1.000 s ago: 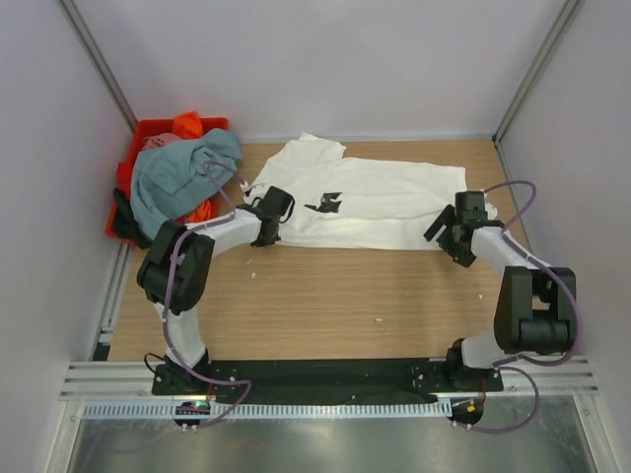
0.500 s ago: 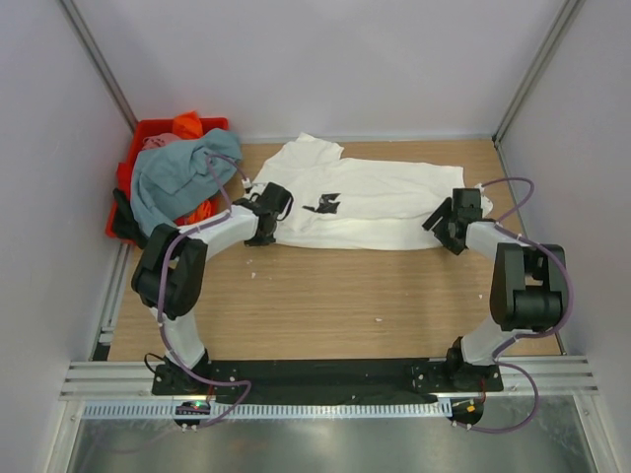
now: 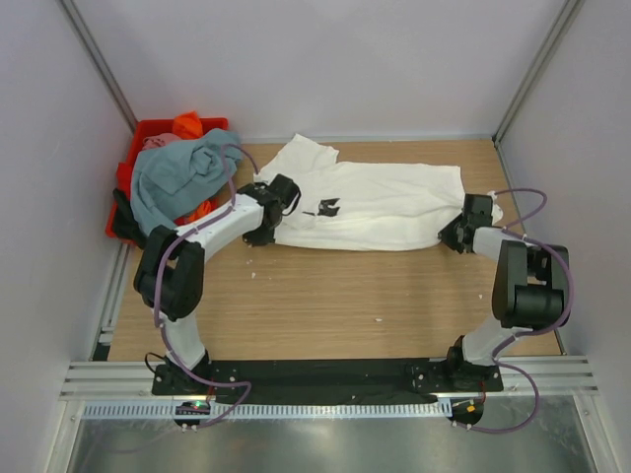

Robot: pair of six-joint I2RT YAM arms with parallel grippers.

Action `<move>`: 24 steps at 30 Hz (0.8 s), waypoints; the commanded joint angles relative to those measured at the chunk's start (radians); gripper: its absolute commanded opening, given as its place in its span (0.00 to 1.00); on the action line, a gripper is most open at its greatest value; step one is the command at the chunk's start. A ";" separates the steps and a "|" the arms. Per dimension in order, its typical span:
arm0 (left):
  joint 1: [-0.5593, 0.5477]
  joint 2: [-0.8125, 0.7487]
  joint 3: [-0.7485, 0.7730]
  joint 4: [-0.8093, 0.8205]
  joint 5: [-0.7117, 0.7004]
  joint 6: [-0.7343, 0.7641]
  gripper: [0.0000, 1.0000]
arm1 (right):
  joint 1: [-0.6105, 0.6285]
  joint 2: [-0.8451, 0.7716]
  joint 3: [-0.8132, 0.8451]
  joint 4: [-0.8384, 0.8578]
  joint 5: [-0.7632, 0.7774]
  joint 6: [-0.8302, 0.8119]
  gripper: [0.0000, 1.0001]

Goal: Fold and stack the t-shirts
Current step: Fold the tshirt

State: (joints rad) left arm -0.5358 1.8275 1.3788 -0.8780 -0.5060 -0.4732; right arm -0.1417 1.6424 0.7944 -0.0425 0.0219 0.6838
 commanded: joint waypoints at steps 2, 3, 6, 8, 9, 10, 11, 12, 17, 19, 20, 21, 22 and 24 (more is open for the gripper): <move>-0.007 -0.054 -0.032 -0.280 -0.081 0.088 0.19 | -0.062 -0.050 -0.060 -0.148 0.098 -0.024 0.01; -0.006 -0.080 -0.044 -0.295 -0.092 0.059 0.28 | -0.061 -0.052 -0.061 -0.151 0.101 -0.024 0.01; 0.003 -0.165 -0.057 -0.338 -0.106 0.013 0.57 | -0.062 -0.055 -0.067 -0.157 0.105 -0.026 0.01; 0.016 -0.180 -0.031 -0.375 -0.172 -0.021 0.63 | -0.064 -0.061 -0.069 -0.165 0.105 -0.029 0.01; 0.016 -0.189 -0.021 -0.407 -0.196 -0.028 0.66 | -0.062 -0.064 -0.069 -0.169 0.107 -0.027 0.01; 0.016 -0.194 -0.012 -0.415 -0.215 -0.042 0.66 | -0.062 -0.079 -0.073 -0.168 0.105 -0.027 0.01; 0.016 -0.201 0.000 -0.415 -0.197 -0.044 0.66 | -0.062 -0.087 -0.073 -0.169 0.104 -0.029 0.01; 0.016 -0.224 0.002 -0.388 -0.163 -0.045 0.65 | -0.062 -0.092 -0.072 -0.174 0.101 -0.029 0.01; 0.013 -0.315 -0.098 -0.166 0.189 -0.054 0.65 | -0.064 -0.134 -0.072 -0.207 0.105 -0.044 0.01; 0.011 -0.333 -0.136 -0.047 0.262 -0.073 0.65 | -0.062 -0.151 -0.064 -0.238 0.133 -0.050 0.03; 0.008 -0.330 -0.167 -0.017 0.277 -0.093 0.65 | -0.064 -0.167 -0.061 -0.246 0.142 -0.053 0.11; 0.007 -0.323 -0.176 0.025 0.284 -0.099 0.65 | -0.067 -0.174 -0.058 -0.256 0.162 -0.058 0.18; 0.005 -0.315 -0.185 0.045 0.278 -0.102 0.65 | -0.074 -0.180 -0.055 -0.272 0.167 -0.059 0.27; 0.005 -0.278 -0.198 0.091 0.252 -0.099 0.66 | -0.084 -0.196 -0.054 -0.286 0.185 -0.063 0.63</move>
State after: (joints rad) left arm -0.5278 1.5200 1.1988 -0.9474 -0.3103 -0.5465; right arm -0.2081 1.4940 0.7403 -0.2565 0.1257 0.6495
